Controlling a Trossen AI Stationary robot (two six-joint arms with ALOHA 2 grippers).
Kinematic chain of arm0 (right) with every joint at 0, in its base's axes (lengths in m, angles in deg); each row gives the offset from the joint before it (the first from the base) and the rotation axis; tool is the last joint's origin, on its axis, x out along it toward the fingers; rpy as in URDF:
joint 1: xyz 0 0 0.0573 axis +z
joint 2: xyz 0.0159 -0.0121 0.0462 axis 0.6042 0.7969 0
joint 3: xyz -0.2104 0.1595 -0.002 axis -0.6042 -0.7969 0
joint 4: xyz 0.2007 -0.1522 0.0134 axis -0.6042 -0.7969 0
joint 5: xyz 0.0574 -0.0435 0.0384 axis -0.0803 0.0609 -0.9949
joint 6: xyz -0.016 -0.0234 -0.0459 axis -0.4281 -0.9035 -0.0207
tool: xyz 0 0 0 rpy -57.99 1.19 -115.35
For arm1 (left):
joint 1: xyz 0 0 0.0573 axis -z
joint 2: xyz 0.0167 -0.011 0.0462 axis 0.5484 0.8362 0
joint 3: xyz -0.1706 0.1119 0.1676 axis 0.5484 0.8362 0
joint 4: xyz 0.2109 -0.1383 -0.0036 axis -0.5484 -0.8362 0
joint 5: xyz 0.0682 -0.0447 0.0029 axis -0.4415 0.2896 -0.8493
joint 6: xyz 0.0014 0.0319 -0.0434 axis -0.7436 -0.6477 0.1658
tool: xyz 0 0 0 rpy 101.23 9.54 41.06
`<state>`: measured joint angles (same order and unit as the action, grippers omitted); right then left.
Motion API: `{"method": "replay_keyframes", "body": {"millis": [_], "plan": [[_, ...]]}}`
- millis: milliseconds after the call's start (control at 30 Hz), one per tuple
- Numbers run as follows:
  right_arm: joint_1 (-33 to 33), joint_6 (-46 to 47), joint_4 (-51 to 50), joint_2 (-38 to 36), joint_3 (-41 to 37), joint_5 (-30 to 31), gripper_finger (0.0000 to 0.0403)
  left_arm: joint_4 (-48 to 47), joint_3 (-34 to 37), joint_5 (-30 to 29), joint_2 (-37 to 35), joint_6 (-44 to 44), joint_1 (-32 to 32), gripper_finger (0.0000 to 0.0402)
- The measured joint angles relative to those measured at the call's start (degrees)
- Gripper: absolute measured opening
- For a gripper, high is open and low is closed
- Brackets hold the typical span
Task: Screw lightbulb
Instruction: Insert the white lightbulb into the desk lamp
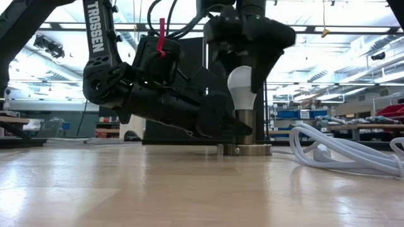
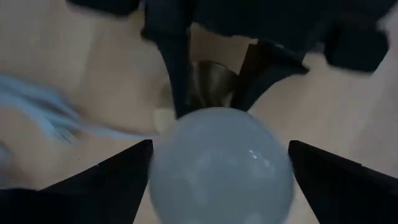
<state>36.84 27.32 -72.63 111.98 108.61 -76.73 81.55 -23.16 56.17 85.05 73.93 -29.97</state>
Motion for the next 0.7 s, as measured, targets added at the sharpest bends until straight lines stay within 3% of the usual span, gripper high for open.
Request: {"method": "replay_keyframes", "body": {"millis": [100, 300, 467, 700], "plan": [[1.2, -11.8, 0.6, 0.0, 0.0, 2.7, 0.0381, 0.0, 0.0, 0.0, 0.0, -0.1, 0.0, 0.0191], [2.3, -28.1, 0.9, 0.0, 0.0, 0.8, 0.0376, 0.0, 0.0, -0.7, 0.0, -0.2, 0.1, 0.0191], [1.9, -33.4, 6.0, -0.1, -2.7, 0.1, 0.0373, 0.1, 0.0, -0.8, 0.0, -0.2, 0.1, 0.0191], [1.6, -34.0, 10.0, -0.2, -6.3, 0.1, 0.0373, 0.1, 0.0, -0.9, 0.0, -0.1, 0.2, 0.0191]]}}
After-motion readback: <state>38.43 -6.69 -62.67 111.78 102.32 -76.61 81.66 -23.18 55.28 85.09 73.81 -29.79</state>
